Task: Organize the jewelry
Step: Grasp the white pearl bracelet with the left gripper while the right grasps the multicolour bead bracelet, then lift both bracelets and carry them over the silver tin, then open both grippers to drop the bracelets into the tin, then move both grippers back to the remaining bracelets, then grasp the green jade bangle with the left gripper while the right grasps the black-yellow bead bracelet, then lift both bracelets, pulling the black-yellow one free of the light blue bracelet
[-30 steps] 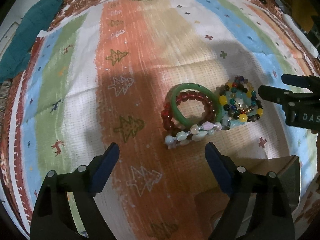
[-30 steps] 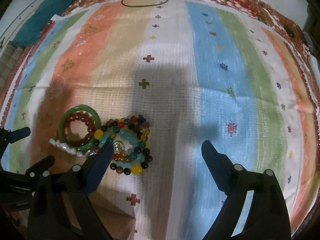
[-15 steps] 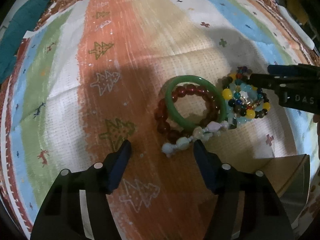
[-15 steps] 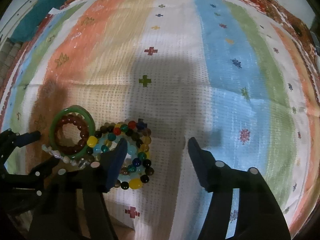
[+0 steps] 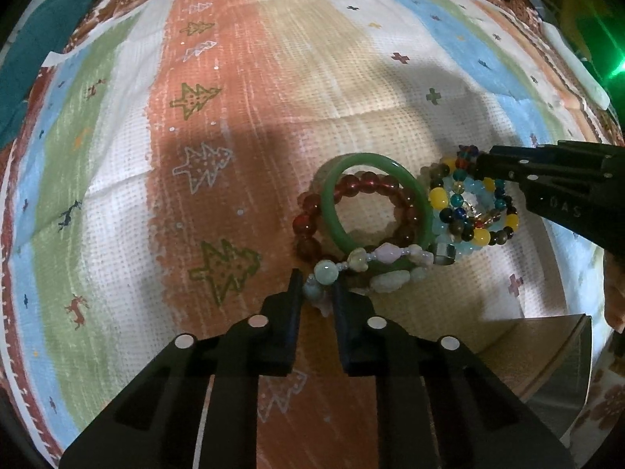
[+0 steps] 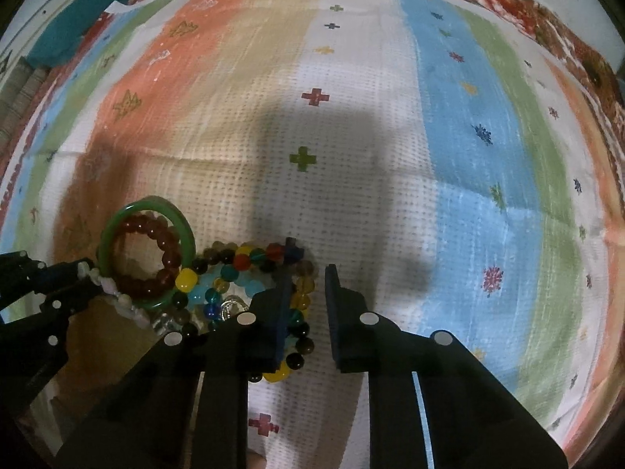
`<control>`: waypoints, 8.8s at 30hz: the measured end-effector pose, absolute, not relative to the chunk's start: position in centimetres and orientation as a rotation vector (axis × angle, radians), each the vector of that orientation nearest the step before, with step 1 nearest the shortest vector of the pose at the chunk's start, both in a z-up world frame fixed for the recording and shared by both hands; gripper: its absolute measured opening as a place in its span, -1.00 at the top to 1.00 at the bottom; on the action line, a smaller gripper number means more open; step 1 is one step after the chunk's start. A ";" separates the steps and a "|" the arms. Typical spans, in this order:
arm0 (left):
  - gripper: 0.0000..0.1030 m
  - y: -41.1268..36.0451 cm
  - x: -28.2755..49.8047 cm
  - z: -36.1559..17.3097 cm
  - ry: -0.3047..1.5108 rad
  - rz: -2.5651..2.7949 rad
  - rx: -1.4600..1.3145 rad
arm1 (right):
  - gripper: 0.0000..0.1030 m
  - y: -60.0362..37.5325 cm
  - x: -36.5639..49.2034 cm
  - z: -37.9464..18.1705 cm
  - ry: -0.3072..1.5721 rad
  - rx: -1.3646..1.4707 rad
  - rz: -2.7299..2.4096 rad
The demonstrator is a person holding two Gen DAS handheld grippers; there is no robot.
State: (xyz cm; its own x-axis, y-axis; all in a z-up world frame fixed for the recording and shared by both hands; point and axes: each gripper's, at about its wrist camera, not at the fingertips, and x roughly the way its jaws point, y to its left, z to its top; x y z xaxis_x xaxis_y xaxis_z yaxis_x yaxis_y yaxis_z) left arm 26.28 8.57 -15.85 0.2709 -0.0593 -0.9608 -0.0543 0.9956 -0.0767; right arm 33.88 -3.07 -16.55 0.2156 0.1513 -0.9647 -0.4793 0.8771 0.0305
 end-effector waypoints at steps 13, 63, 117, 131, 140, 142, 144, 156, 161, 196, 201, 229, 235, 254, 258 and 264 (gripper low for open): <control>0.81 9.1 25.5 -13.8 1.265 0.039 -0.131 | 0.80 -4.4 33.0 -14.7 1.247 -0.276 0.450; 0.81 3.8 17.7 -2.7 0.975 0.053 -0.200 | 0.80 -8.7 22.8 -1.9 0.882 -0.147 0.516; 0.53 1.2 10.8 -2.3 0.951 0.054 -0.249 | 0.46 -10.2 14.4 -2.1 0.909 -0.161 0.592; 0.13 4.3 13.7 -3.5 0.995 0.164 -0.254 | 0.15 -10.2 18.5 -4.0 0.995 -0.175 0.479; -0.14 4.7 16.4 -4.6 1.033 0.186 -0.194 | -0.03 -9.7 21.1 -5.4 1.035 -0.207 0.443; -0.17 5.0 17.0 -4.7 1.036 0.190 -0.184 | -0.03 -9.5 21.6 -5.6 1.042 -0.213 0.438; -0.21 5.3 17.5 -5.0 1.045 0.201 -0.179 | -0.05 -9.4 22.2 -6.0 1.056 -0.218 0.432; -0.30 6.4 20.7 -6.9 1.105 0.223 -0.146 | -0.20 -8.6 24.8 -7.5 1.100 -0.245 0.421; -0.30 6.7 21.9 -7.6 1.121 0.232 -0.139 | -0.21 -8.2 25.9 -8.1 1.112 -0.248 0.417; -0.19 8.6 28.9 -13.8 1.236 0.189 -0.142 | -0.19 -5.6 32.1 -14.0 1.251 -0.296 0.420; -0.08 8.5 29.4 -14.3 1.246 0.179 -0.146 | -0.11 -5.5 32.8 -15.1 1.265 -0.321 0.403; 0.75 6.9 29.9 -16.0 1.285 0.197 -0.048 | 0.73 -4.8 33.4 -16.9 1.227 -0.442 0.349; 0.75 6.8 29.5 -15.1 1.270 0.194 -0.062 | 0.76 -4.8 33.0 -16.0 1.207 -0.423 0.364; 0.75 6.3 27.4 -12.8 1.230 0.185 -0.111 | 0.76 -5.4 31.1 -11.5 1.144 -0.341 0.428; 0.75 6.4 27.1 -12.1 1.215 0.180 -0.129 | 0.76 -5.5 30.7 -10.8 1.125 -0.327 0.433; 0.75 6.7 26.7 -11.7 1.211 0.174 -0.161 | 0.76 -5.6 30.4 -9.8 1.109 -0.301 0.451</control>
